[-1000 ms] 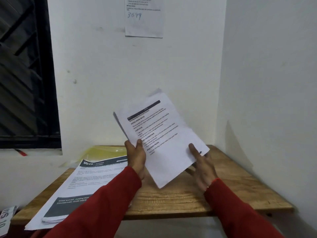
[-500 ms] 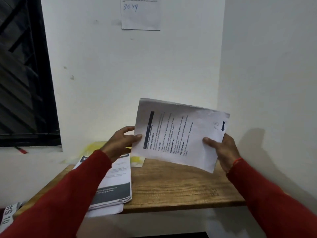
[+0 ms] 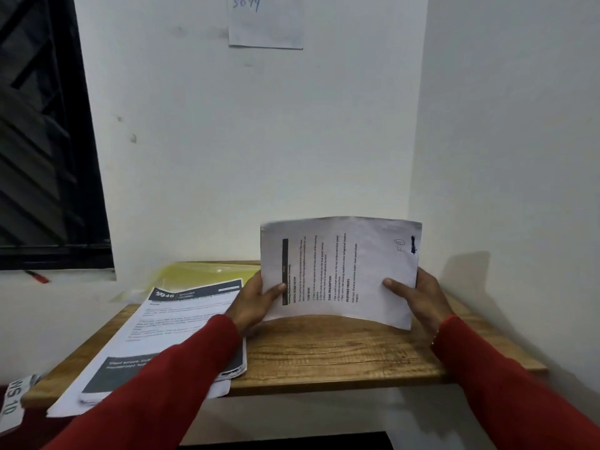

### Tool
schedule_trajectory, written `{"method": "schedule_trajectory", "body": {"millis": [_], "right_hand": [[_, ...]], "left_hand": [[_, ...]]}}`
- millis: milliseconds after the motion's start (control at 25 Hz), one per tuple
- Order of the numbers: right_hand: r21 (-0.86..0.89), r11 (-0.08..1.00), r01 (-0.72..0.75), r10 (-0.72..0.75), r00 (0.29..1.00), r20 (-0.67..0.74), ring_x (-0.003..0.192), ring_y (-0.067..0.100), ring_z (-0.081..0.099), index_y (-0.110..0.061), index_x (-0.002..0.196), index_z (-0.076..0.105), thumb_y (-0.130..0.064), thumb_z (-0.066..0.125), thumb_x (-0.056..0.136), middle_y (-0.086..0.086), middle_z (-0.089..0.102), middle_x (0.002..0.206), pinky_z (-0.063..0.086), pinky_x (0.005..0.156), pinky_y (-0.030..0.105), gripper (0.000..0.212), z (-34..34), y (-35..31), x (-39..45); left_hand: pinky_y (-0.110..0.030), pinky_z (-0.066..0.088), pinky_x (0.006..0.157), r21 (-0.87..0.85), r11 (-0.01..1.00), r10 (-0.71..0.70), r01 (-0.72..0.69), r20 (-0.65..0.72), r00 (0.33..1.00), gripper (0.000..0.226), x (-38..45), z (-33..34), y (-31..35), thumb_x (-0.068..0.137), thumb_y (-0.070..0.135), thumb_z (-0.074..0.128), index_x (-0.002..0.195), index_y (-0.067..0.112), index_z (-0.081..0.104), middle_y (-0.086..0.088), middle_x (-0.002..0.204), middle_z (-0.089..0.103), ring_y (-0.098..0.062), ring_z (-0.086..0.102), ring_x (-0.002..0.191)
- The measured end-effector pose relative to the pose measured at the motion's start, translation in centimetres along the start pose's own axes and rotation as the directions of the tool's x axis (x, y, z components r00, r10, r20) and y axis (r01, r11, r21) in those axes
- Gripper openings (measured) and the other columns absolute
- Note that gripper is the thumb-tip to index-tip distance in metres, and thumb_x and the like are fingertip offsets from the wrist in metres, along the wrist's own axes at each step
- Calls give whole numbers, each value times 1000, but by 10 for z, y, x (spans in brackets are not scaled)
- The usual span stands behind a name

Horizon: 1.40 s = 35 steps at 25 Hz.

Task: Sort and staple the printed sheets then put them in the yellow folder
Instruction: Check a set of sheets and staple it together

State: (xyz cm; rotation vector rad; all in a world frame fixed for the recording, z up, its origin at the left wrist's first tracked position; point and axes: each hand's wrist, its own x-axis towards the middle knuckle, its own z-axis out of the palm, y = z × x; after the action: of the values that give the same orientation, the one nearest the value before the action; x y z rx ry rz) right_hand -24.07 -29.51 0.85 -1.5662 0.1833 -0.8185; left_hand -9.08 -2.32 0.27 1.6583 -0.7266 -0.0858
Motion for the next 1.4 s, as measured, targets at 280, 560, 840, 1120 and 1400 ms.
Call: {"method": "schedule_trajectory", "body": {"millis": [280, 560, 840, 1120, 1400], "right_hand": [[59, 998, -27, 25, 999, 31, 92, 14, 73, -17, 117, 63, -6, 72, 83, 5, 72, 113, 60, 76, 31, 37, 3, 4, -1], [-290, 953, 88, -126, 985, -115, 123, 21, 54, -20, 141, 41, -12, 81, 77, 7, 53, 141, 45, 101, 34, 76, -7, -25, 19], [-468, 853, 230, -31, 919, 393, 112, 11, 62, -22, 137, 51, -37, 77, 81, -4, 64, 126, 48, 99, 32, 63, 52, -107, 51], [-129, 990, -64, 109, 920, 376, 85, 29, 68, 1, 104, 71, -13, 76, 82, 19, 73, 100, 57, 84, 41, 26, 78, -57, 81], [143, 900, -411, 368, 894, 255, 102, 44, 67, 7, 115, 65, -5, 74, 81, 28, 69, 111, 52, 93, 57, 37, 72, 43, 72]], "left_hand": [[-33, 58, 89, -27, 1000, -8, 7, -9, 1000, 28, 5, -10, -3, 99, 13, 57, 127, 18, 55, 2, 115, 70, -9, 70, 100], [-26, 58, 74, 51, 997, 53, -55, 32, 998, 28, 26, -33, 36, 96, 9, 62, 122, 18, 59, -4, 113, 73, -10, 73, 90], [-40, 60, 84, 327, 943, -118, -52, 478, 870, 29, 60, -48, 77, 95, 9, 64, 123, 6, 60, -14, 116, 72, -28, 70, 96], [-43, 62, 70, 394, 919, -142, 6, 318, 937, 32, 80, -56, 70, 88, 24, 76, 117, 17, 63, -13, 107, 73, -25, 73, 84], [-29, 61, 62, -301, 923, -276, 238, -89, 957, 22, 77, -29, -19, 88, 3, 71, 109, -2, 67, -19, 101, 73, -18, 71, 70]]}}
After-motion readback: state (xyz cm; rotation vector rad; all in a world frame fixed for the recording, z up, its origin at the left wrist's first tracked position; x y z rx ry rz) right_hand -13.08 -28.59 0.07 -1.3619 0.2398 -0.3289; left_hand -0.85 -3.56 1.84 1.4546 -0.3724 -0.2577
